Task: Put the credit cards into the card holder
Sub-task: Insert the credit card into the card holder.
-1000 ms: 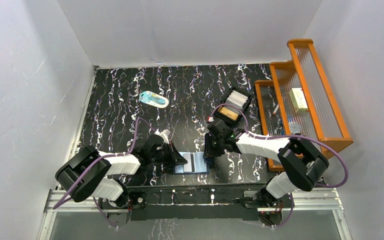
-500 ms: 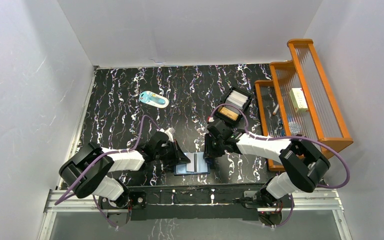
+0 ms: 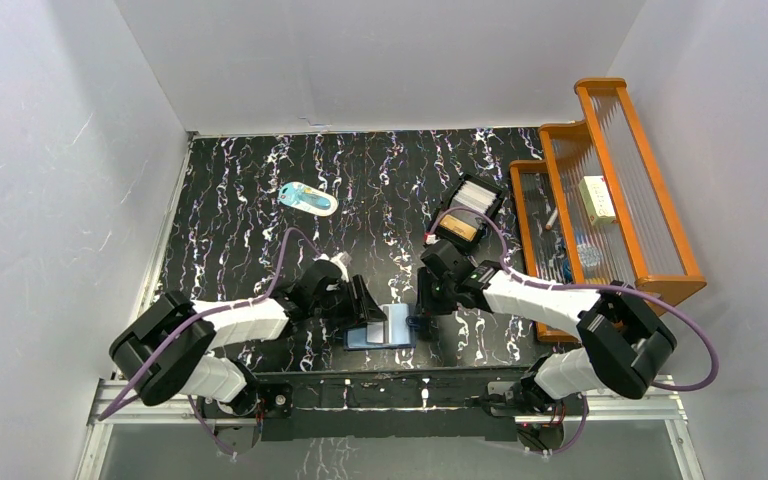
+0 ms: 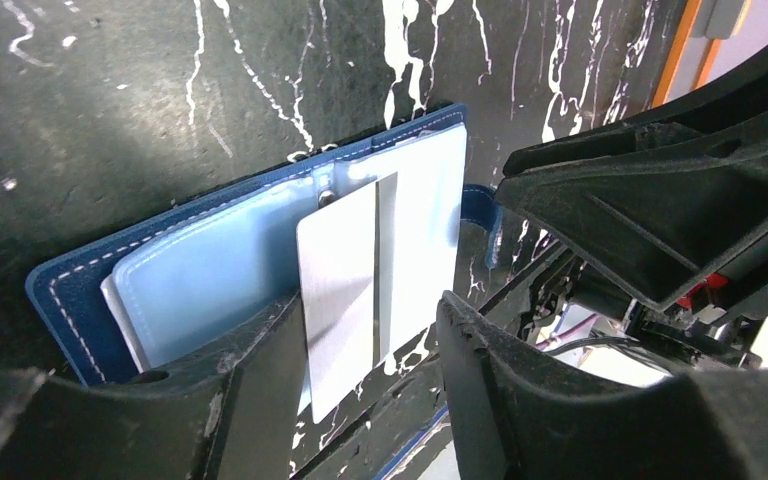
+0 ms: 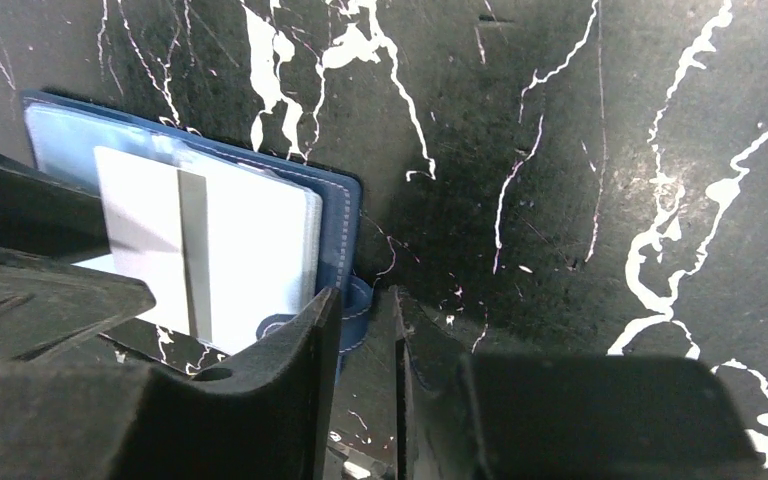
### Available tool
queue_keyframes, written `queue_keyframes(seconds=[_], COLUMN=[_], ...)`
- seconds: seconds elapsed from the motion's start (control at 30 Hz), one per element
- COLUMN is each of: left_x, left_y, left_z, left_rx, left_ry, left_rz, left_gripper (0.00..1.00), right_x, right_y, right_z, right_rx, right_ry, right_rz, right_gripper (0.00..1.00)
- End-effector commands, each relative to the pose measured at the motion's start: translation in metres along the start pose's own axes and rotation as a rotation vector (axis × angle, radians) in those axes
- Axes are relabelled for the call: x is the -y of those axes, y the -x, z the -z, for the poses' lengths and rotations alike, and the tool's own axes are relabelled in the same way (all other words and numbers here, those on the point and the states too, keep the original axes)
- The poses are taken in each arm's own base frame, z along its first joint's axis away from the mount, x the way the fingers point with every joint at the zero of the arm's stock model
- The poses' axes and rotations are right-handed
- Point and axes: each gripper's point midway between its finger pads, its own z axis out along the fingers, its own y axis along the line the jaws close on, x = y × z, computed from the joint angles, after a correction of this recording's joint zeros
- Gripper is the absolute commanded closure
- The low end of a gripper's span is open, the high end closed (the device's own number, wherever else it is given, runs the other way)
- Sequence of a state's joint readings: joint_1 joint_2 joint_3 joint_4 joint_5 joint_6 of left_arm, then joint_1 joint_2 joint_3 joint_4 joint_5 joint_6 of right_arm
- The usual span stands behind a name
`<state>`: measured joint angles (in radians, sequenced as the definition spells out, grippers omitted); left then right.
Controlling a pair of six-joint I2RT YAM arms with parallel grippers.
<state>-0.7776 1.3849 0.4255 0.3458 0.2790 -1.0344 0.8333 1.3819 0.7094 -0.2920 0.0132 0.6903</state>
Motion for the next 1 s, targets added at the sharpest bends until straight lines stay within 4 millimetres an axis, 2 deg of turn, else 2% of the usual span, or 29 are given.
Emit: queue_keyframes(seconds=[0.0,0.23,0.4,0.7,0.83,0.97], left_x=[-0.020,-0.019,-0.008,0.010,0.016,0.013], left_y=[-0.003,-0.009,-0.010,-0.013,-0.006,0.002], left_z=[0.010,0.005,-0.006,-0.023,-0.020,-0.007], left_rx=[0.012,-0.015,-0.029,-0.040,-0.021,0.008], left_ry=[0.109,0.127,0.116,0.098,0.109,0.171], left_rz=[-0.003,-0.010,-0.016,-0.005,-0.007,-0.040], left_gripper=[0.51,0.48,0.48,0.49,0.47,0.43], right_x=[0.004,0.008,0.003,0.006,0.009,0.015], right_y=[-0.001,-0.008,-0.016,-0.020,-0.016,-0.008], right_z=[0.004,-0.005,-0.012,-0.006,-0.001,0.011], right_rx=[0.016,-0.004,-0.028,0.002,0.027,0.056], right_ry=[-0.012,-0.015,0.026,0.039,0.020,-0.028], right_rz=[-0.018,-0.022,-0.057,-0.107,-0.113,-0.094], right_gripper=[0.69,0.72,0.74,0.75,0.74,0.69])
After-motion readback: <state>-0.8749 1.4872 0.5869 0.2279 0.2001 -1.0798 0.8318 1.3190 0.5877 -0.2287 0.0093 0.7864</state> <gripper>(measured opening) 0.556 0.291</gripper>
